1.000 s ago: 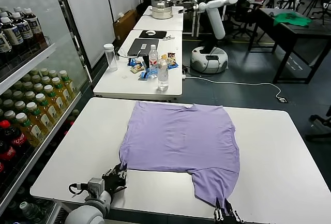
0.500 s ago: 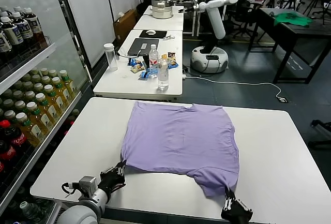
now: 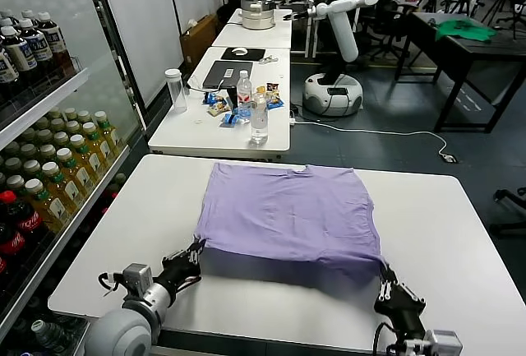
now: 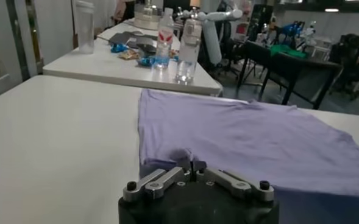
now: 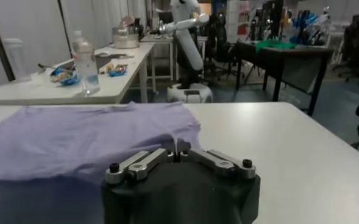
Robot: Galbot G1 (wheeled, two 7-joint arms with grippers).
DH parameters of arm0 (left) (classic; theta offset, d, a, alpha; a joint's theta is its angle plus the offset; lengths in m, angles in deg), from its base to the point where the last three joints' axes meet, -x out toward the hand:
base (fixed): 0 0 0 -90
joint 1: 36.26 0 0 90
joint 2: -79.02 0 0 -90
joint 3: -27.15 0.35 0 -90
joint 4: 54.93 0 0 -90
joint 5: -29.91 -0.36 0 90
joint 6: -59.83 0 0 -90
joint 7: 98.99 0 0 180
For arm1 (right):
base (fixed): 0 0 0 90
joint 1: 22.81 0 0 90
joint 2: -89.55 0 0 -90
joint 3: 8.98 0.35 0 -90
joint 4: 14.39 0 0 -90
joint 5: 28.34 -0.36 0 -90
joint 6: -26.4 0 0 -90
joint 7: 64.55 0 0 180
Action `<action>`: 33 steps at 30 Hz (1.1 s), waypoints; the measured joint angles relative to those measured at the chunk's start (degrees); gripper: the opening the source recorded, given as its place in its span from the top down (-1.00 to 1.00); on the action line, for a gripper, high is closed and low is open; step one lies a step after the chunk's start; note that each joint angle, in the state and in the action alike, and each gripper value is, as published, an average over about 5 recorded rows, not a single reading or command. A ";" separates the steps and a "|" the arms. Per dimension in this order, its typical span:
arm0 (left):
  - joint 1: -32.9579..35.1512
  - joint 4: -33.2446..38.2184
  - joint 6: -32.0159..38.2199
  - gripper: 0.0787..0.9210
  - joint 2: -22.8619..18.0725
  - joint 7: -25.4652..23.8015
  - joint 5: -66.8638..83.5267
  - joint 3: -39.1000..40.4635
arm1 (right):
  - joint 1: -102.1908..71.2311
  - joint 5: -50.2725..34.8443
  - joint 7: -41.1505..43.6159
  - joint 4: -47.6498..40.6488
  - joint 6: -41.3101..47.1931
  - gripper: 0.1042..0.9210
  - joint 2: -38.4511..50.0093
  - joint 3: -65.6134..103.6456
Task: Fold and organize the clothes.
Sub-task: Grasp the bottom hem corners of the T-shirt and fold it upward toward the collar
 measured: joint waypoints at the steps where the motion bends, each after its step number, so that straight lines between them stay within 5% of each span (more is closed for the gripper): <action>1: -0.70 -0.51 0.02 0.97 0.02 0.00 0.12 0.28 | 1.03 -0.16 0.04 -0.76 0.26 0.97 0.37 -0.04; 25: -13.70 -13.62 0.35 0.97 -2.20 0.16 -1.00 8.14 | 18.40 0.97 2.19 -14.76 3.78 0.95 4.61 -3.81; 33: -14.79 -15.23 0.08 0.64 -3.17 -0.05 -1.29 8.88 | 18.64 3.75 3.55 -15.71 3.35 0.47 3.97 -4.03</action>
